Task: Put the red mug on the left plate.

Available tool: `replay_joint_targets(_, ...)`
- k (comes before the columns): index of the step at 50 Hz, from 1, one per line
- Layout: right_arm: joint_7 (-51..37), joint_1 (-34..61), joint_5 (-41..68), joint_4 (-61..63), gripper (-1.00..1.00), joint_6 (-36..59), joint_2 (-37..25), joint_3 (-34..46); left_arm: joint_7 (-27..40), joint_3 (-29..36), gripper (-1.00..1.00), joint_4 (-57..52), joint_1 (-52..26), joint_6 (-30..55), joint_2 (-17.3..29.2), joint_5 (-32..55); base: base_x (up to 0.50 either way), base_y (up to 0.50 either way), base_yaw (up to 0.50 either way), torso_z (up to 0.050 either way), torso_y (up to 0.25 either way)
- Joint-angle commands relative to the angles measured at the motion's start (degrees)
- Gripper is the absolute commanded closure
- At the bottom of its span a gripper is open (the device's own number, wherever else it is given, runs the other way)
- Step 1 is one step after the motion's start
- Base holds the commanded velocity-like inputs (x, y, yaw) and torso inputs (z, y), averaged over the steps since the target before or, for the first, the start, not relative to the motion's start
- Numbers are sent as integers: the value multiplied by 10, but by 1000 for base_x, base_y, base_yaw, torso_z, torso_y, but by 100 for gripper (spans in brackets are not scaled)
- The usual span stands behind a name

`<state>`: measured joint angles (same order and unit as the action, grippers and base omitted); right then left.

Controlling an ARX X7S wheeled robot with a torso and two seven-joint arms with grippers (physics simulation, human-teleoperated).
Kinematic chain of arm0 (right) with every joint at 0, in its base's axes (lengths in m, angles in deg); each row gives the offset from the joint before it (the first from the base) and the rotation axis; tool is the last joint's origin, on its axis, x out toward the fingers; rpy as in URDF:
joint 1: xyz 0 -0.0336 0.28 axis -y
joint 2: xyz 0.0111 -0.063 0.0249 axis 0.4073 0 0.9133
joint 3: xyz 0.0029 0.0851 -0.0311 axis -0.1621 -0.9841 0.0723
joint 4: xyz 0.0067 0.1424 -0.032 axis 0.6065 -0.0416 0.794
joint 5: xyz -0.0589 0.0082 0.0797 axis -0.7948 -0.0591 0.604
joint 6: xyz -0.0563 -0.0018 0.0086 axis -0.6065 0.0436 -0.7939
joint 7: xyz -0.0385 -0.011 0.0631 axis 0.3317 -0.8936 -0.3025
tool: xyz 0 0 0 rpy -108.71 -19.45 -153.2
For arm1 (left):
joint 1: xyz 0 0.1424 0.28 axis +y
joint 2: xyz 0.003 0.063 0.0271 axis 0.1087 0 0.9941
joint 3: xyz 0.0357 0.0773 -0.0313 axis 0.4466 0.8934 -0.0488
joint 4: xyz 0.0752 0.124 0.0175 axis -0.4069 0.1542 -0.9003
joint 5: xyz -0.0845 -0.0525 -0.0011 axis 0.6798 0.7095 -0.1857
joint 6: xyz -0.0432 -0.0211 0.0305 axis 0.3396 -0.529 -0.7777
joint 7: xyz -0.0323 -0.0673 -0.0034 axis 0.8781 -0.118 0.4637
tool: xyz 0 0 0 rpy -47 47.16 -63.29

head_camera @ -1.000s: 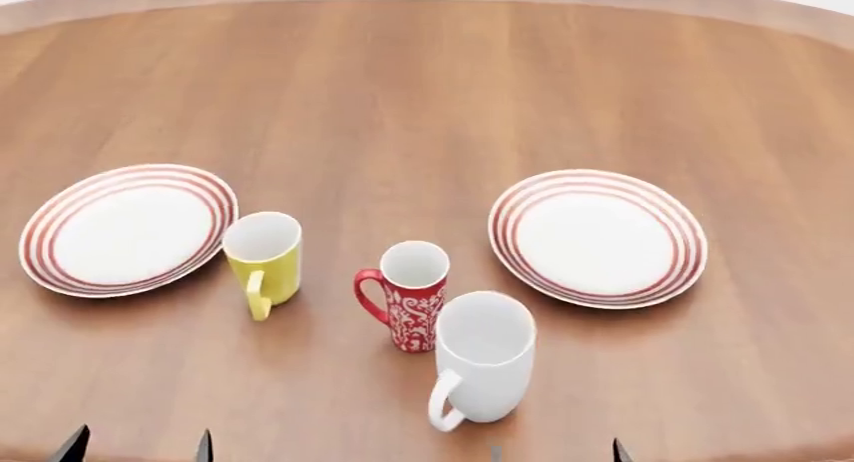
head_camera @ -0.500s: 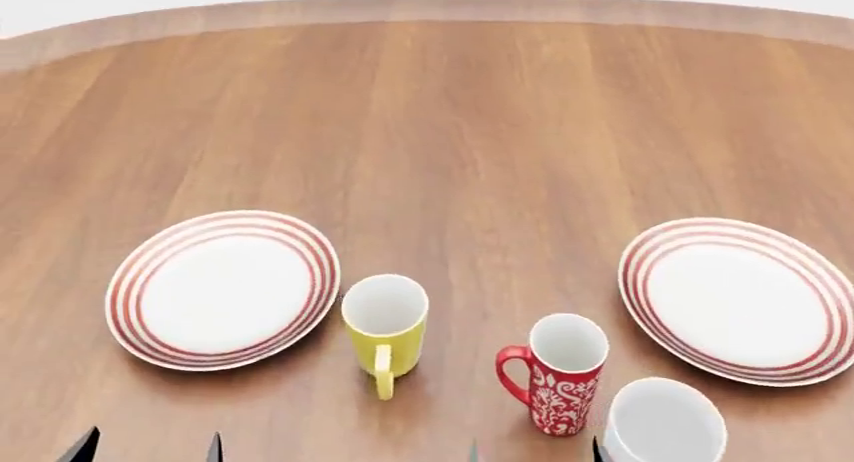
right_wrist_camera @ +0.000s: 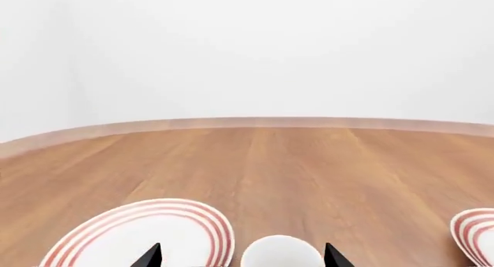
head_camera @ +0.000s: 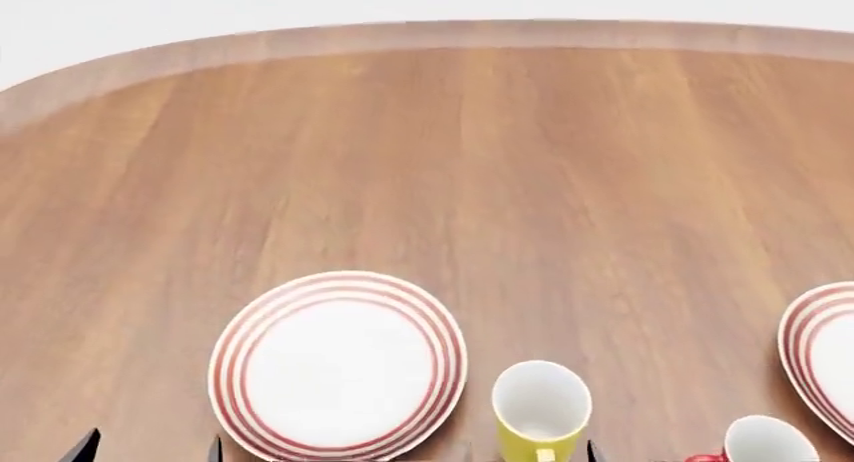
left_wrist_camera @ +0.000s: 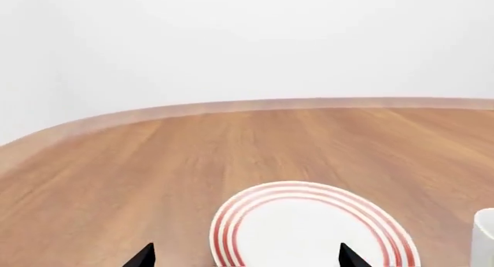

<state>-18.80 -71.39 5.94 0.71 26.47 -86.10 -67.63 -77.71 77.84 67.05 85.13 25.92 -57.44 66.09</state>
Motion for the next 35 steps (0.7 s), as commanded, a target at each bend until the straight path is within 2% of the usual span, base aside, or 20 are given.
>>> replay_joint_targets(1,-10,8,5,-16,-100,-1,-5,6,1,7,-100,-5,1,4,8,16,125,59,0,0,0)
replay_joint_targets(8,-11,10,42,-2,-100,24,-4,-3,5,11,-100,-4,0,5,12,19,0,0,0,0,0)
replay_joint_targets(9,-33,18,21,-7,-100,37,0,-1,5,11,-100,-3,0,4,13,21,0,0,0,0,0)
replay_joint_targets(18,-73,56,94,12,-100,164,26,-26,6,16,-100,-2,5,-2,15,30,0,0,0,0,0)
replay_joint_targets(31,-231,88,73,20,-100,218,52,-46,9,18,-100,-12,8,-4,23,42,0,0,0,0,0)
replay_joint_targets(35,-277,95,100,15,-100,215,54,-59,11,20,-100,-10,7,-4,24,43,0,0,0,0,0)
